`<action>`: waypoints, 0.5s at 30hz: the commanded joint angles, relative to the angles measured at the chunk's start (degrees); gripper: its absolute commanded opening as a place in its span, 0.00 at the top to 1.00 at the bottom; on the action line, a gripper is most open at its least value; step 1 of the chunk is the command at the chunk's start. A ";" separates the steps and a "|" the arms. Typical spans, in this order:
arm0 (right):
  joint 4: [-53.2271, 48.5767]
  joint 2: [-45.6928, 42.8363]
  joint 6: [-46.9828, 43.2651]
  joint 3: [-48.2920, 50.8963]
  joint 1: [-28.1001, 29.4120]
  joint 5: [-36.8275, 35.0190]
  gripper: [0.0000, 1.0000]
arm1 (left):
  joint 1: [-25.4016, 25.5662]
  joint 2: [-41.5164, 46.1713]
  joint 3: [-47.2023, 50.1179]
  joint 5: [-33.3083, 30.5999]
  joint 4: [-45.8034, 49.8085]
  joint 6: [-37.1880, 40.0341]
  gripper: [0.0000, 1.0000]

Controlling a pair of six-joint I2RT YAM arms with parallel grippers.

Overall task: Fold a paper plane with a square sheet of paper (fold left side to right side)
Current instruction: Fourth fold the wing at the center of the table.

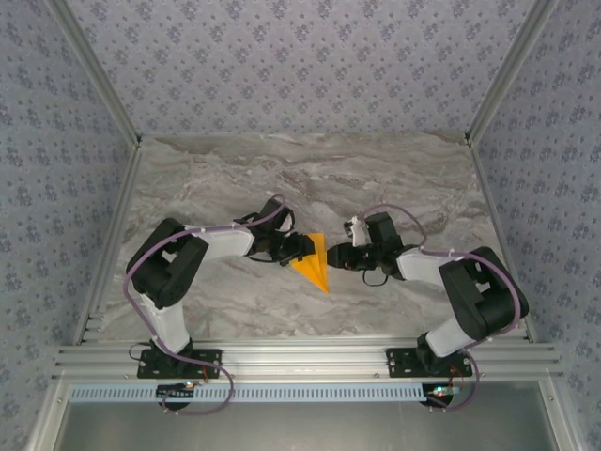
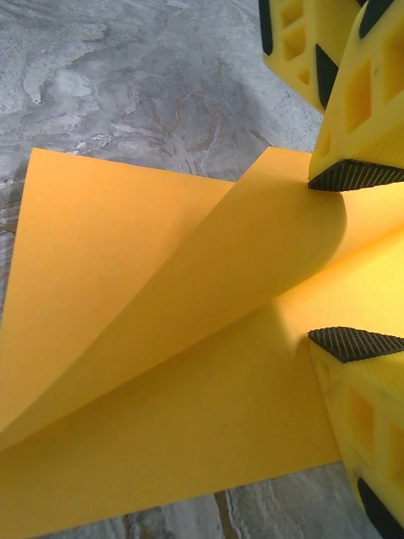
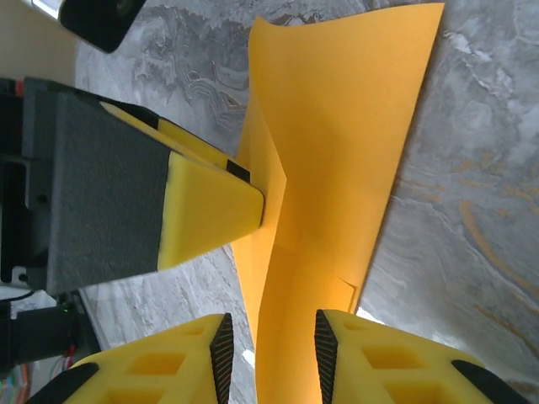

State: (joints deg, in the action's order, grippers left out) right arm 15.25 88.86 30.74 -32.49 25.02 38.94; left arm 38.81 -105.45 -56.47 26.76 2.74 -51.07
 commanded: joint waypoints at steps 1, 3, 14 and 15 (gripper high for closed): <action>2.65 2.54 2.42 -2.09 -0.15 3.93 0.65 | 0.51 -0.37 -0.05 -0.39 0.35 0.53 0.51; 3.63 4.04 3.07 -2.55 -0.15 4.23 0.65 | 0.49 -0.28 -0.05 -0.44 0.42 0.59 0.51; 6.64 8.83 4.38 -3.37 0.51 6.15 0.70 | 0.48 -0.16 -0.05 -0.48 0.61 0.62 0.51; 6.56 8.93 4.25 -3.36 0.54 6.16 0.72 | 0.48 -0.20 -0.05 -0.53 0.60 0.58 0.51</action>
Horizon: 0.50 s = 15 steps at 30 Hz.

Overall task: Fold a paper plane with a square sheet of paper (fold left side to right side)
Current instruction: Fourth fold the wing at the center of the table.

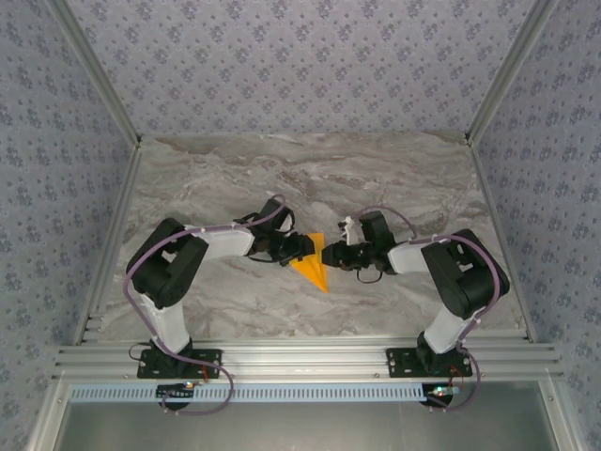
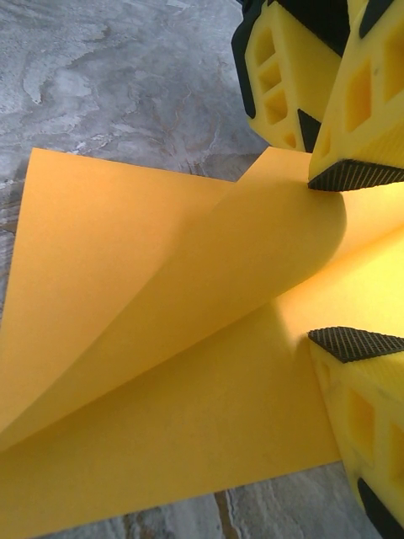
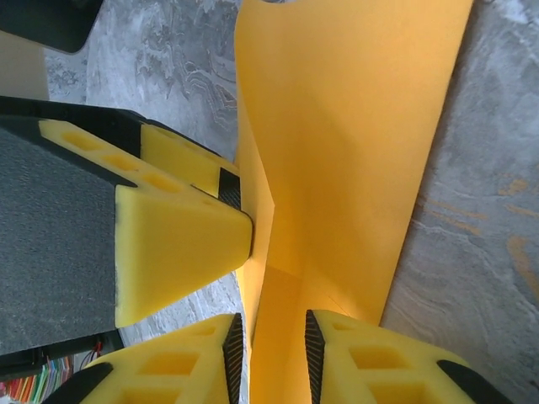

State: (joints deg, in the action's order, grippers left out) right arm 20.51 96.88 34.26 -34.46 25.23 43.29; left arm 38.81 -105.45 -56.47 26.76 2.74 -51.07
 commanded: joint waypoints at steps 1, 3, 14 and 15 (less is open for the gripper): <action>1.07 0.96 0.56 -1.44 0.31 1.79 0.74 | 0.51 -0.20 -0.05 -0.45 0.60 0.56 0.51; 0.60 1.16 0.37 -1.58 0.28 1.71 0.78 | 0.50 -0.20 -0.05 -0.40 0.60 0.53 0.51; -5.09 0.54 -2.56 -2.43 0.32 -2.11 0.96 | 0.51 -0.02 0.04 -0.31 0.86 0.79 0.51; -5.81 0.63 -2.93 -2.60 0.27 -2.57 0.97 | 0.50 -0.02 0.04 -0.31 0.90 0.79 0.50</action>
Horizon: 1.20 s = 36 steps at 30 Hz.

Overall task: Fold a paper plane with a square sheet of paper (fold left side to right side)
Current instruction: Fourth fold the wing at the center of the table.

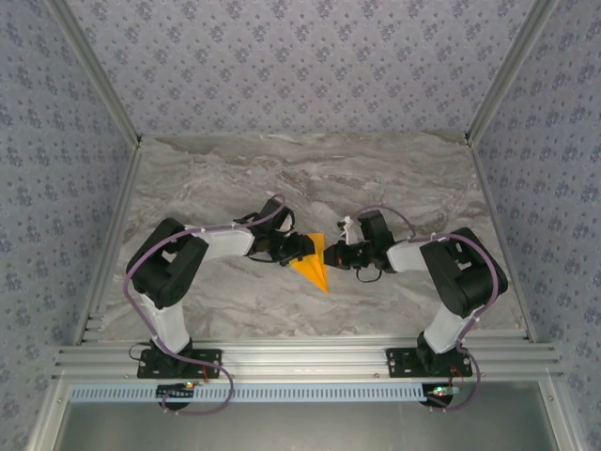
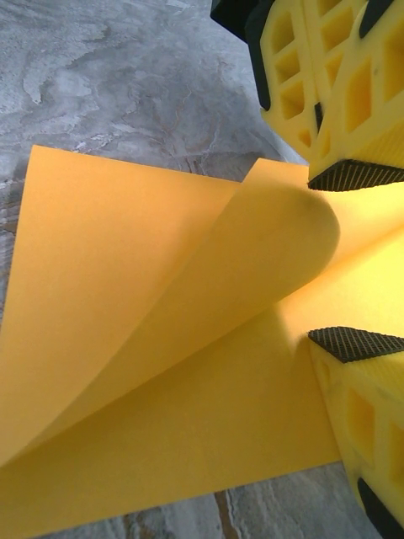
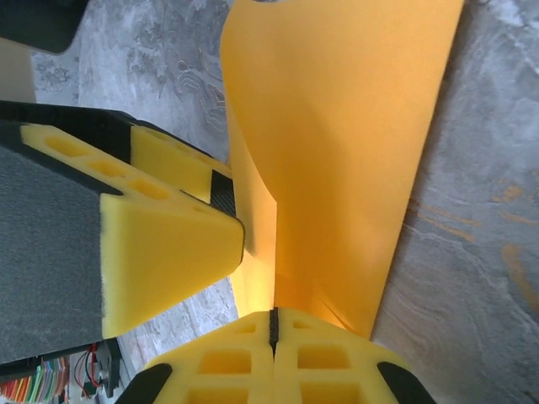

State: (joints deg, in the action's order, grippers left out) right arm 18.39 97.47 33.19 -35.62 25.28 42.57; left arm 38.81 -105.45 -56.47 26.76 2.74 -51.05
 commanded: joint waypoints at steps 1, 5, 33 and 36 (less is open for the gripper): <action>-4.20 0.07 -2.14 -1.46 0.29 -2.13 0.97 | 0.50 0.10 0.04 -0.31 0.95 0.76 0.50; -5.47 -0.13 -2.82 -1.30 0.29 -3.42 0.98 | 0.49 0.07 0.09 -0.31 1.04 0.85 0.50; -7.41 -0.23 -4.33 -1.19 0.43 -5.35 0.96 | 0.48 -0.02 0.17 -0.22 1.17 0.89 0.50; -4.61 -2.99 -3.87 0.01 0.43 -4.26 0.94 | 0.56 0.03 0.14 -0.22 1.11 0.87 0.50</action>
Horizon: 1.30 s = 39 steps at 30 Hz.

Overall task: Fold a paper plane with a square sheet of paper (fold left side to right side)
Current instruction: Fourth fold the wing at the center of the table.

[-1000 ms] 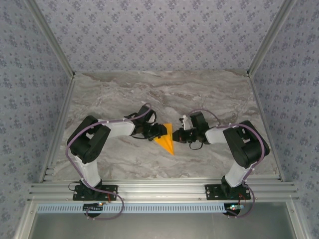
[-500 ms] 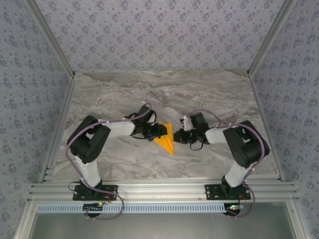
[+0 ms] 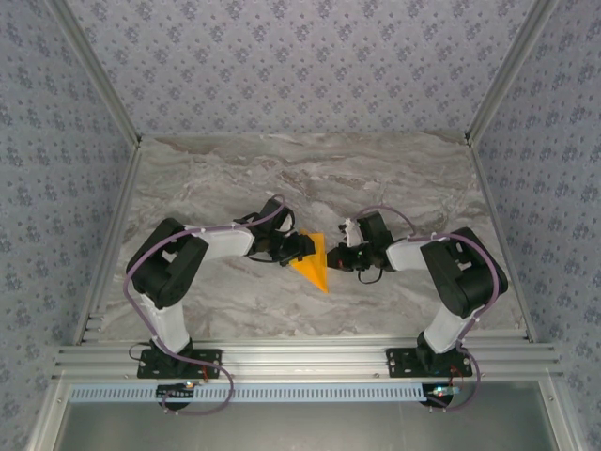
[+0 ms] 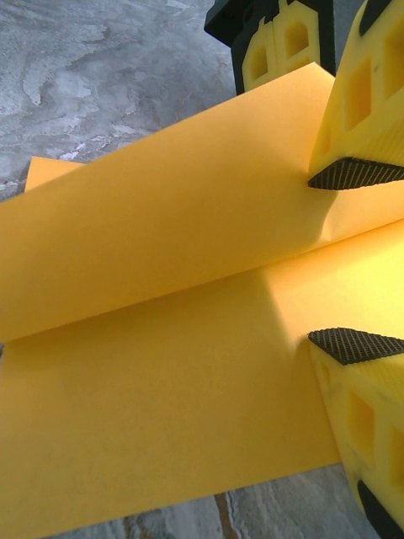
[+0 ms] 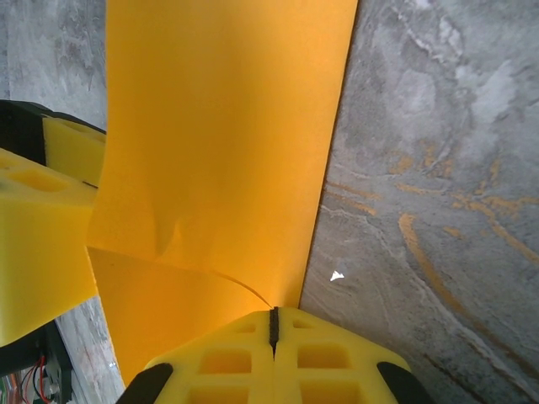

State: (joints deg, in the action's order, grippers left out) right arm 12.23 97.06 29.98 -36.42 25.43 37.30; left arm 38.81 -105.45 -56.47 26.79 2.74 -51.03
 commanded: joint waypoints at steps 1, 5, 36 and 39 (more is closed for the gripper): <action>1.93 -3.84 -0.60 1.05 0.32 1.15 0.93 | 0.48 -0.02 0.14 -0.26 1.13 0.84 0.50; 4.04 -7.22 0.42 2.16 0.19 3.13 0.85 | 0.54 -0.01 0.13 -0.33 1.04 0.79 0.50; 4.62 -3.01 1.32 0.85 2.45 4.10 0.93 | 0.48 0.07 -0.13 -0.41 1.35 0.91 0.50; 3.78 -2.37 0.63 0.50 1.88 4.44 0.93 | 0.50 0.07 -0.05 -0.45 1.52 1.01 0.50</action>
State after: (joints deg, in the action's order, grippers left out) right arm 17.93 93.67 31.94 -34.24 27.68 40.42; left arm 38.81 -105.45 -56.47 26.79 2.74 -51.03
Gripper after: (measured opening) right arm 0.076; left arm 0.502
